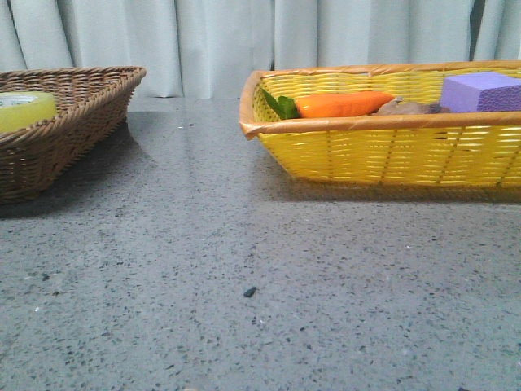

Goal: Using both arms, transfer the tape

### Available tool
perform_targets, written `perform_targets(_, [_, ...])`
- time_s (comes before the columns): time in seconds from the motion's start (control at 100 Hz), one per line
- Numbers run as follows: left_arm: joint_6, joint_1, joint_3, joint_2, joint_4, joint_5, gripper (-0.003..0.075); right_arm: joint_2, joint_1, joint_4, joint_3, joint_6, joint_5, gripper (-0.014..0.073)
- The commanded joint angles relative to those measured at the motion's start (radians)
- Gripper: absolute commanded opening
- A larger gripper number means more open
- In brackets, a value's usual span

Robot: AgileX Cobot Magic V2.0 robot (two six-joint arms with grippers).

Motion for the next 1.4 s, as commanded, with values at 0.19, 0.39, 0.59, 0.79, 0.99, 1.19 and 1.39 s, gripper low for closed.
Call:
perform_targets(0.19, [-0.083, 0.127, 0.129, -0.027, -0.008, -0.120, -0.0021, 0.011, -0.005, -0.026, -0.023, 0.003, -0.075, -0.0073])
perform_targets(0.39, [-0.083, 0.141, 0.129, -0.027, -0.008, 0.066, -0.0021, 0.011, -0.005, -0.026, -0.023, 0.003, -0.075, -0.0073])
perform_targets(0.59, [-0.083, 0.141, 0.129, -0.027, -0.013, 0.122, -0.0021, 0.011, -0.005, -0.026, -0.023, 0.003, -0.075, -0.0073])
perform_targets(0.79, [-0.083, 0.141, 0.129, -0.027, -0.013, 0.122, -0.0021, 0.011, -0.005, -0.026, -0.023, 0.003, -0.075, -0.0073])
perform_targets(0.99, [-0.083, 0.141, 0.129, -0.027, -0.013, 0.122, -0.0021, 0.011, -0.005, -0.026, -0.023, 0.003, -0.075, -0.0073])
perform_targets(1.19, [-0.083, 0.141, 0.129, -0.027, -0.013, 0.122, -0.0021, 0.011, -0.005, -0.026, -0.023, 0.003, -0.075, -0.0073])
perform_targets(1.39, [-0.083, 0.141, 0.129, -0.027, -0.013, 0.122, -0.0021, 0.011, -0.029, -0.031, -0.003, 0.003, -0.075, -0.0073])
